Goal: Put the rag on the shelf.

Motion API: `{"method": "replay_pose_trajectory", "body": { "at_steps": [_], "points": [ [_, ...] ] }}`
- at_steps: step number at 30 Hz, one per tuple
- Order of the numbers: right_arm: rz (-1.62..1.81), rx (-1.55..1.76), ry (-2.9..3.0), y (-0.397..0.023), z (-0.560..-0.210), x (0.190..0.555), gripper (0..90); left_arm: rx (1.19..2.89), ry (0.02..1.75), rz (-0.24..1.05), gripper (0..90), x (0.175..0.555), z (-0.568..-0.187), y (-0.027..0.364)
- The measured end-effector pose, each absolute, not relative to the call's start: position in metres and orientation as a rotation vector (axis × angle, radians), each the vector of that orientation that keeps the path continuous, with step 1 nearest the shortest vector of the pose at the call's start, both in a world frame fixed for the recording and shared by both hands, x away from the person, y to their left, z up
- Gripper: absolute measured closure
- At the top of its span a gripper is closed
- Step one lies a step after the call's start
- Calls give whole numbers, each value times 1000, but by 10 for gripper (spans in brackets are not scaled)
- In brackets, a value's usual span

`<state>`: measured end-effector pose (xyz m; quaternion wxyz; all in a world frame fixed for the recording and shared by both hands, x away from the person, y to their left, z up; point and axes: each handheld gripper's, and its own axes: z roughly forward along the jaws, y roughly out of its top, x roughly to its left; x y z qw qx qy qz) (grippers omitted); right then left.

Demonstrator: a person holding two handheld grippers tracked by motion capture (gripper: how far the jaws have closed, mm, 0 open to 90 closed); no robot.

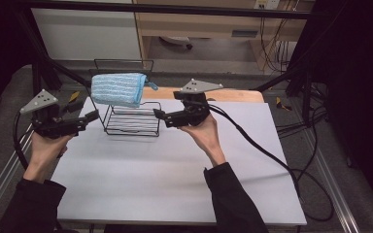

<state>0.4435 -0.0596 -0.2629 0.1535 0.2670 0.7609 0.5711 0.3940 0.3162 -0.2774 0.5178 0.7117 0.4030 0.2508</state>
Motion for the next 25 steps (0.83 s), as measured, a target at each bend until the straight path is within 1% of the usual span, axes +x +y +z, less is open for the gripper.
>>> {"method": "replay_pose_trajectory", "body": {
  "at_steps": [4,7,14,18,25],
  "points": [
    [1581,800,2232,-80,-281,438,28,1749,983,576,172,389,-299,315],
    [1548,816,2236,-100,-297,431,21,1786,990,553,149,384,-317,313],
    [1525,901,2238,-146,-340,415,9,1878,993,507,148,378,-360,303],
    [1514,959,2243,-171,-361,406,7,1896,995,482,147,375,-382,297],
    [1481,1040,2236,-203,-391,393,7,1921,982,450,149,374,-401,291]
  ]
}}
